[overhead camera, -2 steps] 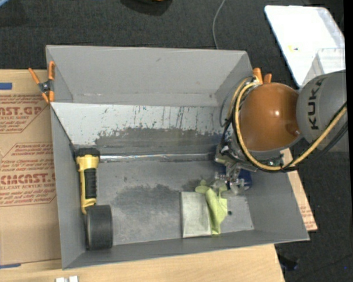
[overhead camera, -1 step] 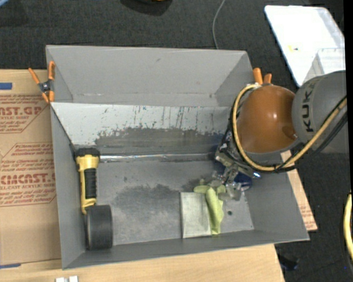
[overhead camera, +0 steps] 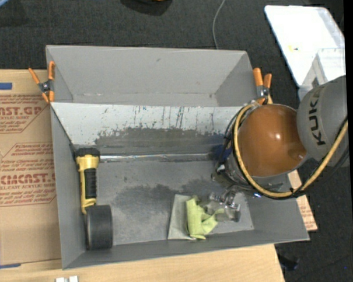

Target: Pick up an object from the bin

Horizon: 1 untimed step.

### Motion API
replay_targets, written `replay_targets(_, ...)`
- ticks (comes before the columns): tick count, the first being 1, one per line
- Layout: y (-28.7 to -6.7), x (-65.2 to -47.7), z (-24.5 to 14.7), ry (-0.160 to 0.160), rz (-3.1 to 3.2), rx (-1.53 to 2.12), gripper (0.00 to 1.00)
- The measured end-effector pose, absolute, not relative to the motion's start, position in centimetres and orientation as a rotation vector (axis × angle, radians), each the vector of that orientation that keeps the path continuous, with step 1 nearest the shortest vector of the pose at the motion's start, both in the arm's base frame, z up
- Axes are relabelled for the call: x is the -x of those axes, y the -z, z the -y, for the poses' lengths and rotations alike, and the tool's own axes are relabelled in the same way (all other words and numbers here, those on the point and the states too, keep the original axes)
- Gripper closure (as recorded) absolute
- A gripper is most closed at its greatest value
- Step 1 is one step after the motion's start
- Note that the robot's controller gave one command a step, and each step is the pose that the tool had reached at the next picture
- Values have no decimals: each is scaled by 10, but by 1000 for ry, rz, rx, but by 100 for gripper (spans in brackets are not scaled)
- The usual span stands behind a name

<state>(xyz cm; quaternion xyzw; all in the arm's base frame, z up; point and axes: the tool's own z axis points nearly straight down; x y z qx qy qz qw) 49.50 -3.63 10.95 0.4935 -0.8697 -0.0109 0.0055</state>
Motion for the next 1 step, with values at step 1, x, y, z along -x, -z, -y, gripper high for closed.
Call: replay_targets(1, -95, -510, 44, 28, 2847, -1310, 100)
